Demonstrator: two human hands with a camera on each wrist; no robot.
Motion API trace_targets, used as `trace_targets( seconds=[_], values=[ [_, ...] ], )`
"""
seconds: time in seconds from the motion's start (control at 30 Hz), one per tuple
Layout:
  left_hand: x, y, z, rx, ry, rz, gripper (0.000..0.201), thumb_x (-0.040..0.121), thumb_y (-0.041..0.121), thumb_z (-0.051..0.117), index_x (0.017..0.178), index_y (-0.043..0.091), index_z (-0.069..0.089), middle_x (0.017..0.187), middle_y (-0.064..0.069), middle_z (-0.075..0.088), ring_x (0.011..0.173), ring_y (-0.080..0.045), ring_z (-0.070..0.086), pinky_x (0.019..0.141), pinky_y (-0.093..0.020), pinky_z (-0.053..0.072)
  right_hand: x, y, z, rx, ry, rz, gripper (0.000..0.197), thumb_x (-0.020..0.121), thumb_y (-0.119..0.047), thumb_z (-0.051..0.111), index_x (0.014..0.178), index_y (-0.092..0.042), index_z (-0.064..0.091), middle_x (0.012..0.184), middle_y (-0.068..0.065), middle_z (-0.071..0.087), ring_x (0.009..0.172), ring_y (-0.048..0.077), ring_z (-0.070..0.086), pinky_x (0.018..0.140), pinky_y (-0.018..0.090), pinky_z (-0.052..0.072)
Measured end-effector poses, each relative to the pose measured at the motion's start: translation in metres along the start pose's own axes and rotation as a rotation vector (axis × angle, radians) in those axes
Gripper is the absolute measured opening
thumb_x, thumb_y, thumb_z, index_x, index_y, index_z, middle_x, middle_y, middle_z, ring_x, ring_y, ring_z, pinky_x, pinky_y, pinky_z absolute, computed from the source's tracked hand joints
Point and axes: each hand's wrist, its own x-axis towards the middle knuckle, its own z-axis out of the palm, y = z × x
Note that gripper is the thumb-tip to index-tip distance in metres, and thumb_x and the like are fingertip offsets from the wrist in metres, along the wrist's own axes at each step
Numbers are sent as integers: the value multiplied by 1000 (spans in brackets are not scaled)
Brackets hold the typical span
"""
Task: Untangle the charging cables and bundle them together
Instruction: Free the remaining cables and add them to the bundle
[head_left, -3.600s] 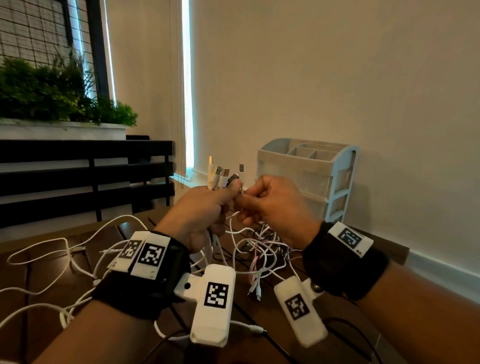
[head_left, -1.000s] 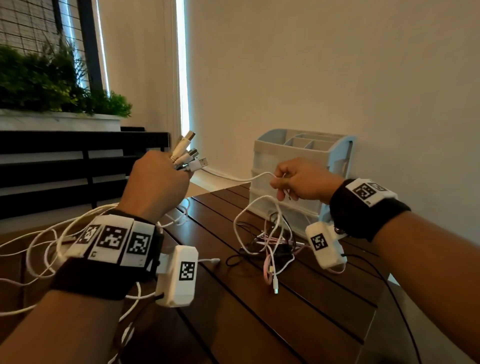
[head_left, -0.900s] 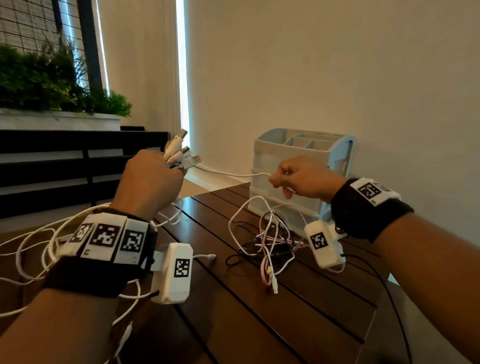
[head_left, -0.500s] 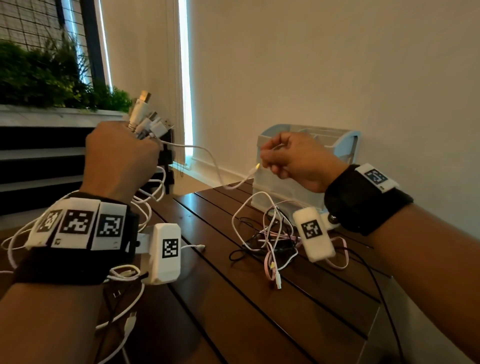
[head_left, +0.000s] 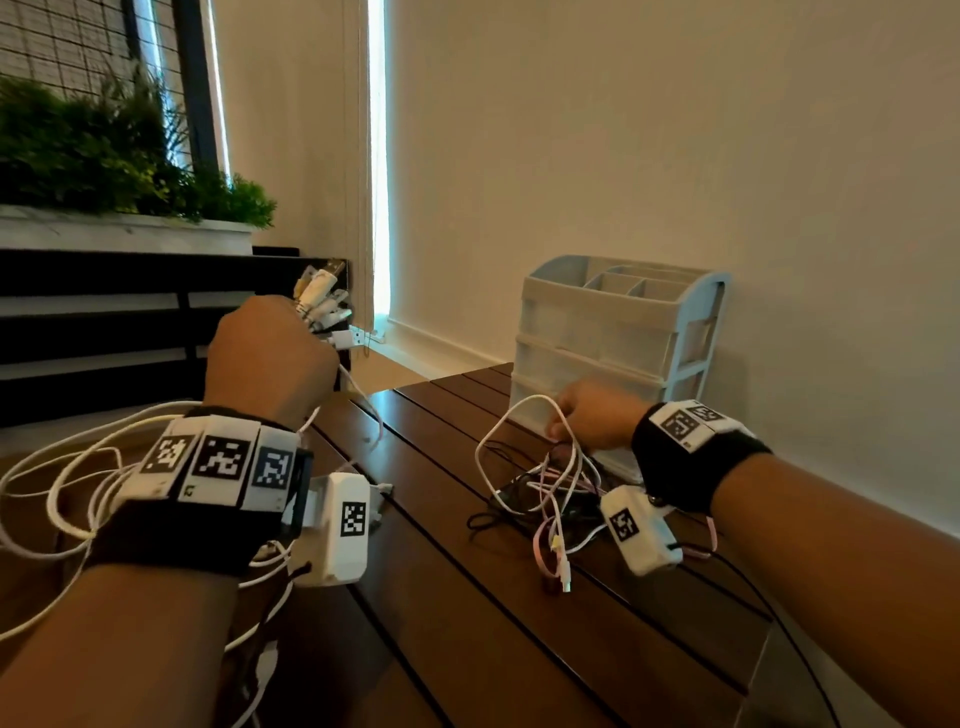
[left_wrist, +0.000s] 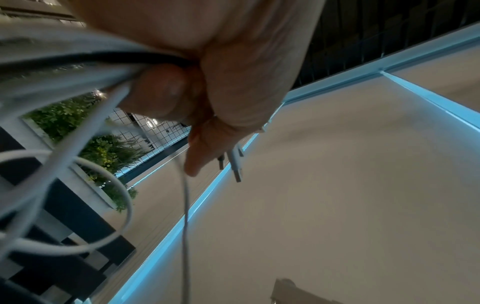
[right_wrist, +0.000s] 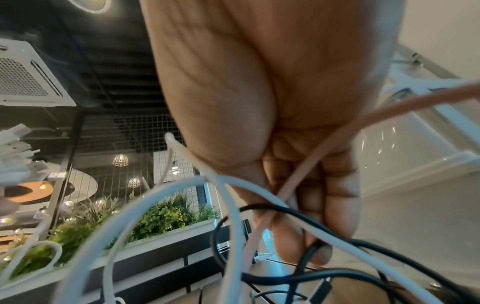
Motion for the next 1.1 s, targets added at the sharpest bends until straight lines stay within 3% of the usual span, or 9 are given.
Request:
trace_targets(
  seconds=[0.1,0.2,0.37,0.57,0.63,0.73,0.87,1.0,1.1],
  values=[
    [0,-2,1,20,-36,-18,8,83,6,61,88,4,55,80,-13,51,76,-28,46,67,-35,37,5,2,5,-138,37,-15,19,87,-12,63,104,-10,72,104,9,70,96,23,64,83,32,51],
    [-1,-1,-2,-32,-26,-30,13,82,11,62,92,2,60,82,-14,54,76,-29,48,66,-35,37,11,2,14,-216,-52,-18,26,88,-16,64,112,-9,69,109,9,68,101,24,62,85,31,49],
    [0,5,-7,-108,6,-10,23,83,27,67,95,8,64,83,-10,58,76,-28,52,65,-34,38,21,-1,37,-344,-222,-6,24,89,-21,61,100,-3,70,88,8,60,82,22,56,57,25,40],
    [-8,18,-9,-326,-26,7,27,85,37,66,66,20,56,70,-1,58,67,-21,56,63,-30,39,19,-5,25,-240,-22,-65,14,86,-25,68,85,-12,72,75,0,62,76,18,59,56,23,38],
    [-10,22,-8,-398,-36,-4,29,86,37,66,66,19,57,69,-2,59,68,-20,57,62,-30,39,11,-13,2,-39,98,-91,10,85,-25,70,78,-18,70,74,-5,62,70,10,56,61,22,39],
    [-15,28,-5,-448,-75,-17,30,86,37,67,64,19,55,66,-1,56,63,-16,54,54,-28,37,-4,-25,-36,286,280,-127,9,80,-17,75,77,-12,68,69,-4,63,63,7,55,61,22,42],
    [-21,34,4,-616,-159,-58,28,83,32,72,66,12,61,57,-3,52,54,-22,49,57,-28,40,-25,-38,-63,495,338,-219,7,82,-9,72,86,-12,68,79,-2,67,70,7,58,59,17,43],
    [-35,48,14,-749,-235,-53,33,87,36,69,64,15,59,57,-2,52,50,-17,45,50,-26,36,-41,-48,-69,424,331,-322,5,84,-13,71,89,-15,70,84,-2,69,74,6,62,65,18,47],
    [-46,59,20,-830,-356,-11,26,89,38,64,75,17,66,44,13,49,43,-4,40,46,-23,32,-49,-58,-60,334,348,-384,4,83,-16,73,82,-16,69,80,3,71,71,12,64,66,24,49]
  ],
)
